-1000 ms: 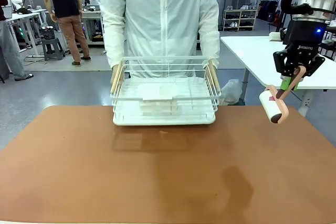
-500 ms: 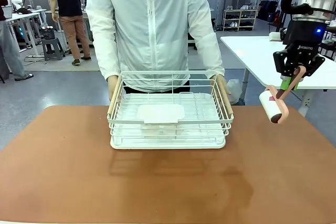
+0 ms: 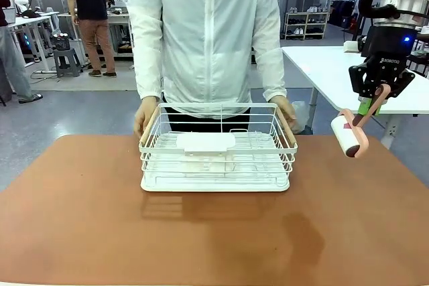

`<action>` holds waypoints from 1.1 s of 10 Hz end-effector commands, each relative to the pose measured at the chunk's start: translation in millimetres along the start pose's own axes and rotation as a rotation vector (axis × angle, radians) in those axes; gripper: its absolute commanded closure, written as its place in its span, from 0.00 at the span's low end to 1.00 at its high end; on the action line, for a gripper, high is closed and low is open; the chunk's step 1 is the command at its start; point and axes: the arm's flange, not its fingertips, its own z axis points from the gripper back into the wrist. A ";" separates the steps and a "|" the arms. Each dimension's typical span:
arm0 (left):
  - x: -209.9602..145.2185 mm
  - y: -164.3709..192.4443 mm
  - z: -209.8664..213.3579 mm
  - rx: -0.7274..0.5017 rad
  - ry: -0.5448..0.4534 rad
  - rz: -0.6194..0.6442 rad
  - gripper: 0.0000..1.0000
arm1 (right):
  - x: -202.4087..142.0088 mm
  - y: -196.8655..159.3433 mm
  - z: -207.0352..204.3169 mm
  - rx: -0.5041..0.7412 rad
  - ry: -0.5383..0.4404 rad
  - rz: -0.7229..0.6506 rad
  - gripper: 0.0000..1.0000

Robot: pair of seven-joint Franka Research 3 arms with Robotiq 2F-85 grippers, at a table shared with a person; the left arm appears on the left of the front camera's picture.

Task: Clean the table.
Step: Place the Lint Roller down when the Dish drying rack is positioned in the middle of the table.

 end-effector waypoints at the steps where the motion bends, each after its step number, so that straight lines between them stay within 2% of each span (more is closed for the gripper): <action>1: 0.2 -0.8 3.5 -0.017 0.008 -0.008 0.00 | -1.0 2.8 3.8 0.000 0.003 -0.012 0.79; 3: 0.2 -0.8 3.5 -0.017 0.008 -0.008 0.00 | 0.0 0.0 0.0 0.000 0.000 0.000 0.79; 4: 0.2 -0.8 3.5 -0.017 0.008 -0.008 0.00 | 10.9 5.6 3.0 0.035 -0.002 -0.220 0.79; 5: 0.2 -0.8 3.5 -0.017 0.008 -0.008 0.00 | 23.7 6.5 3.5 0.050 0.057 -0.545 0.79; 6: 0.2 -0.8 3.5 -0.017 0.008 -0.008 0.00 | 33.8 1.7 6.2 0.113 0.099 -0.736 0.79; 7: 0.2 -0.8 3.5 -0.017 0.008 -0.008 0.00 | 44.2 -8.0 11.6 0.180 0.033 -0.913 0.79; 8: 0.2 -0.8 3.5 -0.017 0.008 -0.008 0.00 | 48.6 -16.0 14.8 0.236 -0.029 -1.036 0.79; 9: 0.2 -0.8 3.5 -0.017 0.008 -0.008 0.00 | 51.3 -25.5 15.0 0.236 -0.133 -1.167 0.79; 10: 0.2 -0.8 3.5 -0.017 0.008 -0.008 0.00 | 54.2 -32.8 9.9 0.228 -0.187 -1.250 0.79; 11: 0.2 -0.8 3.5 -0.017 0.008 -0.008 0.00 | 56.4 -35.3 -0.4 0.181 -0.168 -1.293 0.79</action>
